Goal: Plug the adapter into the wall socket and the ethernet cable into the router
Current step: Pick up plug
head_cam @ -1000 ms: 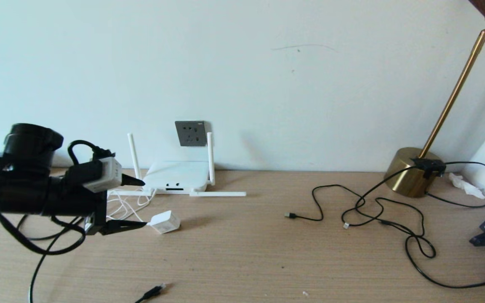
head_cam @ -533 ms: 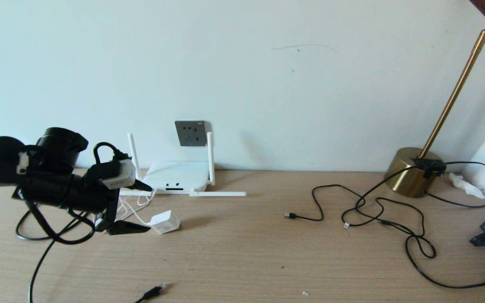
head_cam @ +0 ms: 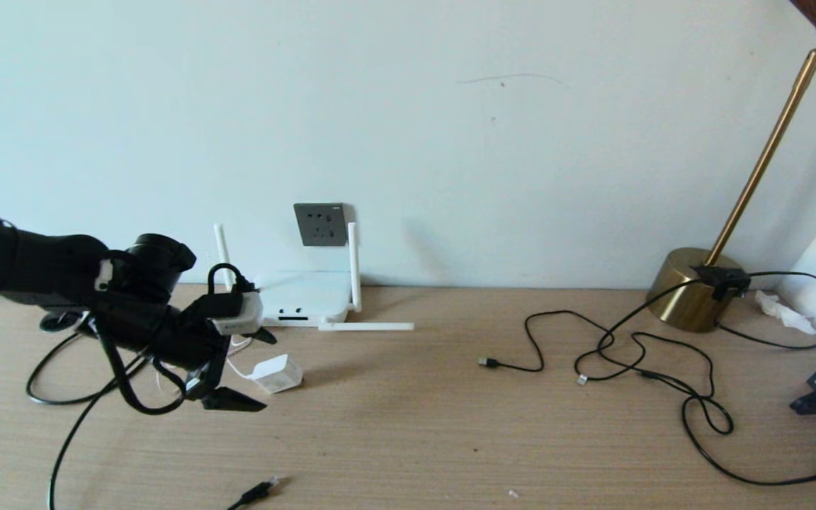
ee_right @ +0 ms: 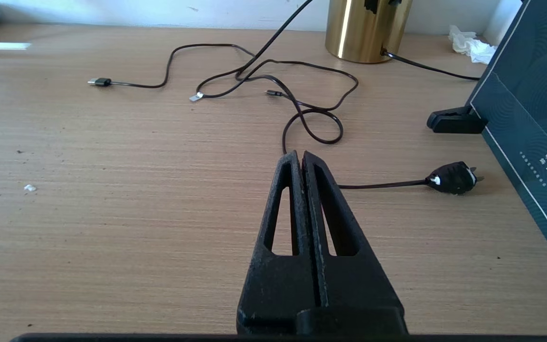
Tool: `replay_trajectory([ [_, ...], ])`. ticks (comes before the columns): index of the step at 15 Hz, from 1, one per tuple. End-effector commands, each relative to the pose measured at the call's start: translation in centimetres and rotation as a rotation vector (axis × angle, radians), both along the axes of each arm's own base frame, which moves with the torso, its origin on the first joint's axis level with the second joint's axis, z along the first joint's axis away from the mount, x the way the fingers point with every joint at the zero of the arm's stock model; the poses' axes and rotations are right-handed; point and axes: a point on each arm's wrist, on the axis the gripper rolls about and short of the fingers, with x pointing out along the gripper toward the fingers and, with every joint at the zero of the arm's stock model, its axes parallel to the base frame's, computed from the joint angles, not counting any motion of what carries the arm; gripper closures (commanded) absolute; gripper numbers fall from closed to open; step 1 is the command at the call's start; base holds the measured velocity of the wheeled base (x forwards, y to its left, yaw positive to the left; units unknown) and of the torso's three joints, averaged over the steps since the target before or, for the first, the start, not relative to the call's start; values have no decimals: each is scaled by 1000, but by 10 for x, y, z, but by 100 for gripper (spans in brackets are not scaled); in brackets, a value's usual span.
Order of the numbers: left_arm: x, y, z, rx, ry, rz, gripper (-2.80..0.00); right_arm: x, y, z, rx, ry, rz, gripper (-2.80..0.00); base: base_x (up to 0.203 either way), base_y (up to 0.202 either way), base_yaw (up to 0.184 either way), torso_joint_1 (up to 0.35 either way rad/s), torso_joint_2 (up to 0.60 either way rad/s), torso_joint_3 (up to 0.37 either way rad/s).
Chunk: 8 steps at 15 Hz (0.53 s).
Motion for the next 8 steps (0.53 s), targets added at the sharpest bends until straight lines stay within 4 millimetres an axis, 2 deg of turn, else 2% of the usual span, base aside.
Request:
replay_trajectory([
  [1, 6, 0, -7, 5, 16, -6, -280, 0, 0, 0, 0, -2, 0, 0, 0, 0, 0, 0, 0, 0],
  [8, 18, -10, -16, 36, 34, -25, -280, 0, 0, 0, 0, -2, 1, 0, 0, 0, 0, 0, 0, 0],
])
